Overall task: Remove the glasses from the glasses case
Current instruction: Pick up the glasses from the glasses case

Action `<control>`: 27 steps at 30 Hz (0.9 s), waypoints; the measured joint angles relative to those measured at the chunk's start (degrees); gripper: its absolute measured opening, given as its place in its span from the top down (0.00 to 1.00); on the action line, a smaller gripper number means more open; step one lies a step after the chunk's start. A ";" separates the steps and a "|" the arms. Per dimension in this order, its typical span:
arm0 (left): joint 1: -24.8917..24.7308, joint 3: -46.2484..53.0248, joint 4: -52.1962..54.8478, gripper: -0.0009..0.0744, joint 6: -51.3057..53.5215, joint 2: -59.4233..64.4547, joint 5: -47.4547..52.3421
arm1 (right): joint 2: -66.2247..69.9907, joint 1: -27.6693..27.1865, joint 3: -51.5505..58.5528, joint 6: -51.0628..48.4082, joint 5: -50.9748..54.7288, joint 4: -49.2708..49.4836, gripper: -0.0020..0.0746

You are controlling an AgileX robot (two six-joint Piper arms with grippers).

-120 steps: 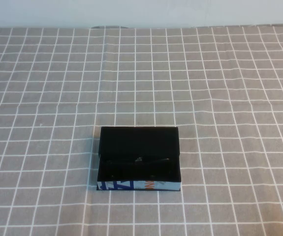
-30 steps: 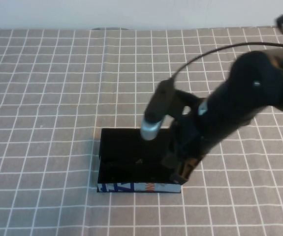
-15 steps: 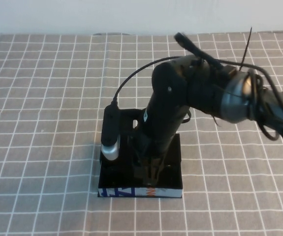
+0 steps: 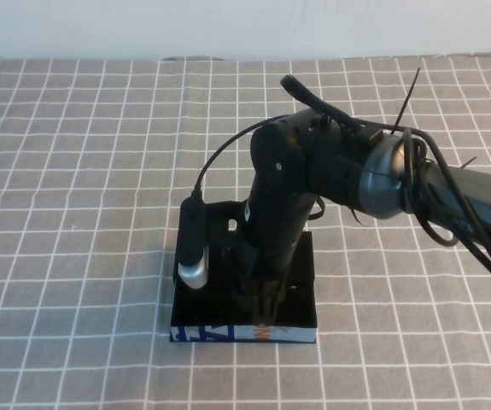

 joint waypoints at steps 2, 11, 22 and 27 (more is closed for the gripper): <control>0.00 0.00 0.00 0.99 0.00 0.00 0.00 | 0.23 0.00 0.00 -0.09 0.00 -0.03 0.64; 0.00 0.00 0.00 0.99 0.00 0.00 0.00 | 0.83 0.00 0.00 -0.09 -0.48 -1.36 0.64; 0.00 0.00 0.00 0.99 0.00 0.00 0.00 | 1.57 0.00 0.00 -0.09 -0.89 -1.55 0.71; 0.00 0.00 0.00 0.99 0.00 0.00 0.00 | 2.12 0.00 0.00 -0.09 -1.03 -1.55 0.73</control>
